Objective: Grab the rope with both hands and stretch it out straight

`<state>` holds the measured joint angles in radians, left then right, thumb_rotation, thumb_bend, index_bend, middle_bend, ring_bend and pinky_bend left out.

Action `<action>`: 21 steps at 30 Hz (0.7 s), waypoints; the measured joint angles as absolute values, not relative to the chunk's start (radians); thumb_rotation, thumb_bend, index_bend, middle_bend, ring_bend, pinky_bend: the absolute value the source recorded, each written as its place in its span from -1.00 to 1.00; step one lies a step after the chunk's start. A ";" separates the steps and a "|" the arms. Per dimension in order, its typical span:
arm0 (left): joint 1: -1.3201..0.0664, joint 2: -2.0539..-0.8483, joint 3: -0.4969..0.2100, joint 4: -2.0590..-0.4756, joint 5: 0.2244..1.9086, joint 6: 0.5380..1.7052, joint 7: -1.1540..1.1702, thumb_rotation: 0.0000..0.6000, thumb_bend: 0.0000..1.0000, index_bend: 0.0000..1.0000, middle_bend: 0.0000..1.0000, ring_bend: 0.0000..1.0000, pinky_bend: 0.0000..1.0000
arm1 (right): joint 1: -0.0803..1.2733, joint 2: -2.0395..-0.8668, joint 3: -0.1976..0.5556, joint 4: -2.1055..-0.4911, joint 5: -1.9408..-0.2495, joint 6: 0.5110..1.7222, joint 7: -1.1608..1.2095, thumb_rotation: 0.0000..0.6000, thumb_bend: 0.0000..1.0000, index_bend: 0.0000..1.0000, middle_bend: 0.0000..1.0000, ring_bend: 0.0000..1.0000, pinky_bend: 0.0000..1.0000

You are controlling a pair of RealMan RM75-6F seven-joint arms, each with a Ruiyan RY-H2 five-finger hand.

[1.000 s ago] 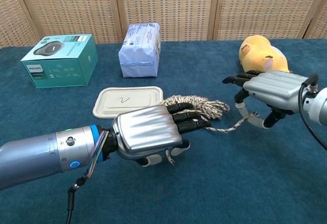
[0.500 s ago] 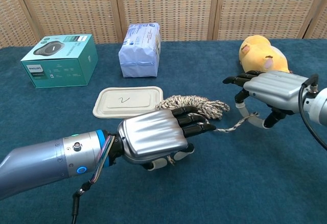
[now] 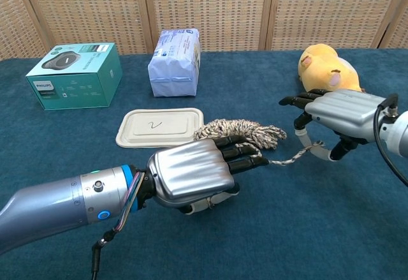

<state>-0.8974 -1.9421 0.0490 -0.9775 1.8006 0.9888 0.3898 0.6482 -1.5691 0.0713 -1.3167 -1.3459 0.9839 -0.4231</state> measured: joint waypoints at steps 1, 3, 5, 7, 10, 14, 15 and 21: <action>-0.897 -1.942 0.050 -0.977 1.800 0.990 0.390 1.00 -0.21 0.21 -1.00 -1.00 -1.00 | 0.648 -1.569 0.071 -1.316 -1.346 0.984 -0.423 1.00 -0.01 0.29 -1.00 -1.00 -1.00; -0.897 -1.943 0.050 -0.978 1.799 0.992 0.391 1.00 -0.16 0.23 -1.00 -1.00 -1.00 | 0.648 -1.569 0.070 -1.315 -1.346 0.983 -0.423 1.00 -0.01 0.29 -1.00 -1.00 -1.00; -0.897 -1.943 0.051 -0.978 1.798 0.994 0.392 1.00 -0.11 0.26 -1.00 -1.00 -1.00 | 0.647 -1.569 0.070 -1.314 -1.347 0.983 -0.423 1.00 -0.01 0.29 -1.00 -1.00 -1.00; -0.897 -1.942 0.051 -0.980 1.796 0.994 0.393 1.00 -0.05 0.28 -1.00 -1.00 -1.00 | 0.647 -1.569 0.069 -1.314 -1.347 0.983 -0.425 1.00 -0.01 0.29 -1.00 -1.00 -1.00; -0.896 -1.937 0.051 -0.986 1.791 0.996 0.397 1.00 -0.01 0.29 -1.00 -1.00 -1.00 | 0.646 -1.567 0.069 -1.316 -1.348 0.985 -0.428 1.00 -0.01 0.29 -1.00 -1.00 -1.00; -0.893 -1.925 0.049 -0.997 1.784 1.000 0.402 1.00 0.00 0.30 -1.00 -1.00 -1.00 | 0.644 -1.564 0.070 -1.319 -1.345 0.987 -0.432 1.00 -0.01 0.29 -1.00 -1.00 -1.00; -0.892 -1.920 0.049 -1.001 1.783 1.001 0.402 1.00 0.01 0.30 -1.00 -1.00 -1.00 | 0.644 -1.564 0.070 -1.319 -1.345 0.987 -0.432 1.00 -0.01 0.29 -1.00 -1.00 -1.00; -0.872 -1.869 0.054 -1.025 1.777 1.031 0.397 1.00 0.01 0.31 -1.00 -1.00 -1.00 | 0.642 -1.559 0.075 -1.318 -1.342 0.995 -0.444 1.00 -0.01 0.29 -1.00 -1.00 -1.00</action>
<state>-0.8718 -1.8687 0.0543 -1.0249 1.7767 1.0315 0.3968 0.6422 -1.5594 0.0747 -1.3176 -1.3423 0.9954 -0.4442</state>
